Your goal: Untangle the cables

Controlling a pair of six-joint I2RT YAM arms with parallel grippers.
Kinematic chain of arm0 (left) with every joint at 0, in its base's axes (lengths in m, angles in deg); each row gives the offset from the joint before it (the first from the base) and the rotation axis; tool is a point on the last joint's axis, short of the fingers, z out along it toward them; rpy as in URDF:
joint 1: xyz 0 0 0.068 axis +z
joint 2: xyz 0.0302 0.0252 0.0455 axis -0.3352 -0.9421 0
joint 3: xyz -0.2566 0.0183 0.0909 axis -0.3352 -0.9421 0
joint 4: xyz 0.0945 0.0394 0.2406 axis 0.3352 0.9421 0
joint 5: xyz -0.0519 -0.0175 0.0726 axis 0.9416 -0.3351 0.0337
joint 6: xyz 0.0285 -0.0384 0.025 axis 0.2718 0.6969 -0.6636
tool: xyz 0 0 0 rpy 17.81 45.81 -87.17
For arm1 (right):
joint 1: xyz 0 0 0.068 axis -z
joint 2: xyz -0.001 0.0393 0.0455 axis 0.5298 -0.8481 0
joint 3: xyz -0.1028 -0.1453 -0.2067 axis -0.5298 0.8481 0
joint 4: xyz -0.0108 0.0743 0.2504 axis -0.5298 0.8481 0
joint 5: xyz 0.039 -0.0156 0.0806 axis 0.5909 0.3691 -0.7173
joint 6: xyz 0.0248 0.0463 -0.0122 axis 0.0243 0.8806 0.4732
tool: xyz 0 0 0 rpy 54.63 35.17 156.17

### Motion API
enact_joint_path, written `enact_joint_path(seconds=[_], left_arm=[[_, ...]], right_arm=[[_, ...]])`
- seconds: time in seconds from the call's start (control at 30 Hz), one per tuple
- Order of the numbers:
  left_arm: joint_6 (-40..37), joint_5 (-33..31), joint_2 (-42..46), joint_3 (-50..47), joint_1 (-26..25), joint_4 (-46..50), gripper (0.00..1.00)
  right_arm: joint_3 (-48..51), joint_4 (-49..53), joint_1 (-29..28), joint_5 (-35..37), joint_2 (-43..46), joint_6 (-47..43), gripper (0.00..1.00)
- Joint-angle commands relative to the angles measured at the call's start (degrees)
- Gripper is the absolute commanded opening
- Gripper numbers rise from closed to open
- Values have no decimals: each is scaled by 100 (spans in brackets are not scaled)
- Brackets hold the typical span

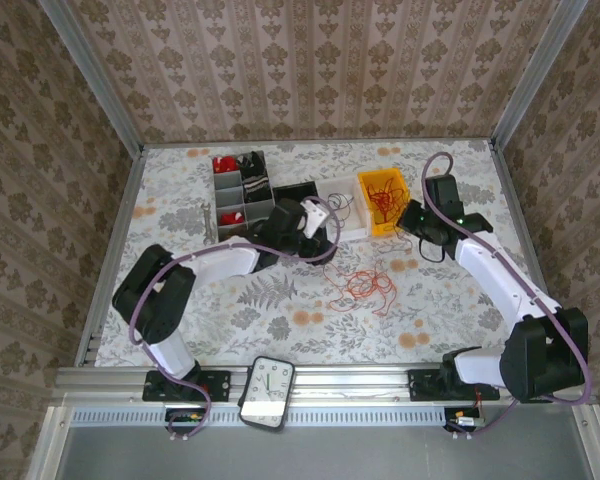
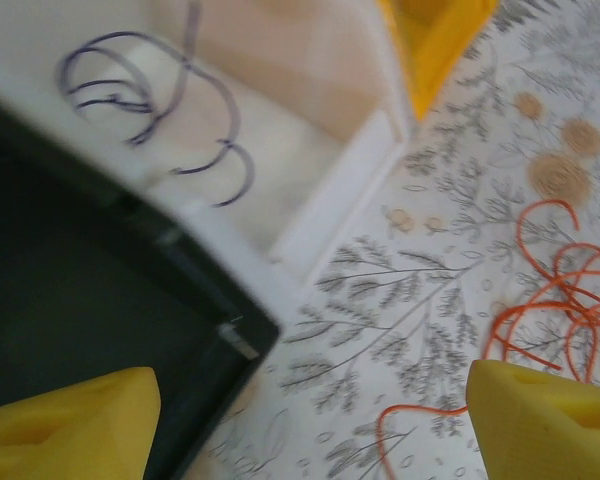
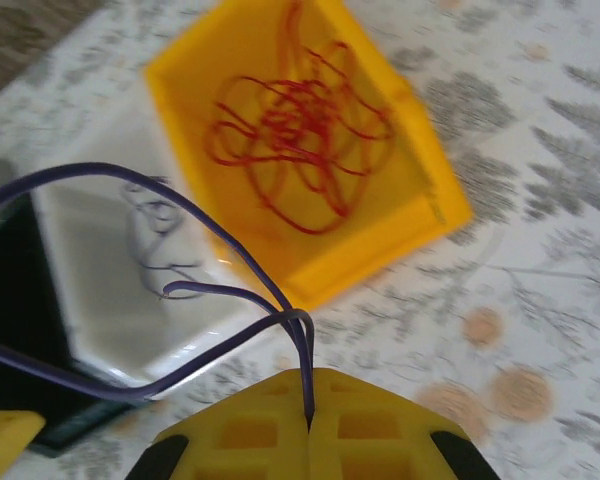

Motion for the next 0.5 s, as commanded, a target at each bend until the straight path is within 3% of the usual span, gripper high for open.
enact_joint_path(seconds=[0.0,0.33,0.47], left_arm=[[671,-30,379,-333,293,-680,80],[654,-270,932,-791,513,-435,80],[488,-207,991,-773,436,-242,80]], right_arm=[[-545,-504,-320,-289,-411,-120,0],[-2324,-758,-651,-231,-2700,-423,1],[-2914,-874,-662,-701,-3338,-761,13]])
